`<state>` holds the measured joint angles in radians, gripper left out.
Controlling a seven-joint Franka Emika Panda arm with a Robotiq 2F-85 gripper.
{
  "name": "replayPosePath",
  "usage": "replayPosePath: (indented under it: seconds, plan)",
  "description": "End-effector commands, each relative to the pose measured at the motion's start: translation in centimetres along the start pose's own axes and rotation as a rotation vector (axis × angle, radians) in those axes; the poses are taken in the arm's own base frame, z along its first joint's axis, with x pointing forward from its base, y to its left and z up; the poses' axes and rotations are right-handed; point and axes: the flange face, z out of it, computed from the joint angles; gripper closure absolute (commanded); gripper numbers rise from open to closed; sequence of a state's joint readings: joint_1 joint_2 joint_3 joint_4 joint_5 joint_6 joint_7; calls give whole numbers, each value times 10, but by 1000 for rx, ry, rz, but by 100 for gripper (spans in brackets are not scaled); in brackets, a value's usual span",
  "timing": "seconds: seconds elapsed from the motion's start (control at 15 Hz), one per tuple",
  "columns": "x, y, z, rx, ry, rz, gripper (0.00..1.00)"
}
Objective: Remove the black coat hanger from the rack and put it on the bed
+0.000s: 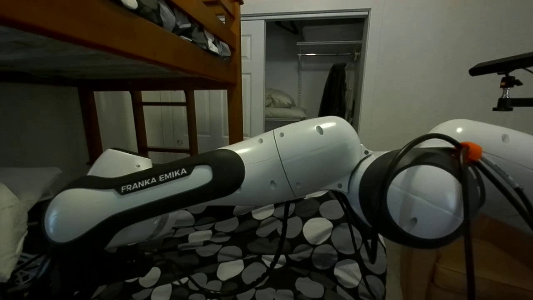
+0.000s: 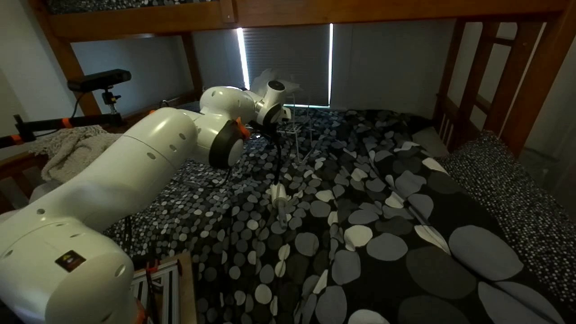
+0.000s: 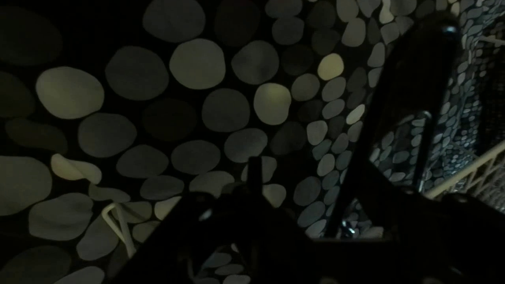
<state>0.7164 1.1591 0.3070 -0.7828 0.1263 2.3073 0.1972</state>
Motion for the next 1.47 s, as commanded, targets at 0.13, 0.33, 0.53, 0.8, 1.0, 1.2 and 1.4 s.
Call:
replayPosePath:
  seconds: [0.13,0.33,0.53,0.8,1.0,1.2,1.4]
  plan:
    - [6,-22,-13,0,-8,-24,84]
    - [4,-23,-16,13,-51,-28,100]
    - [2,-26,-22,7,-93,-74,96]
    - [-6,-39,-31,66,-161,-299,96]
    - [-20,-40,-22,76,-245,-443,96]
    - [-42,-48,-19,49,-370,-544,99]
    - [-64,-68,-28,-66,-428,-532,97]
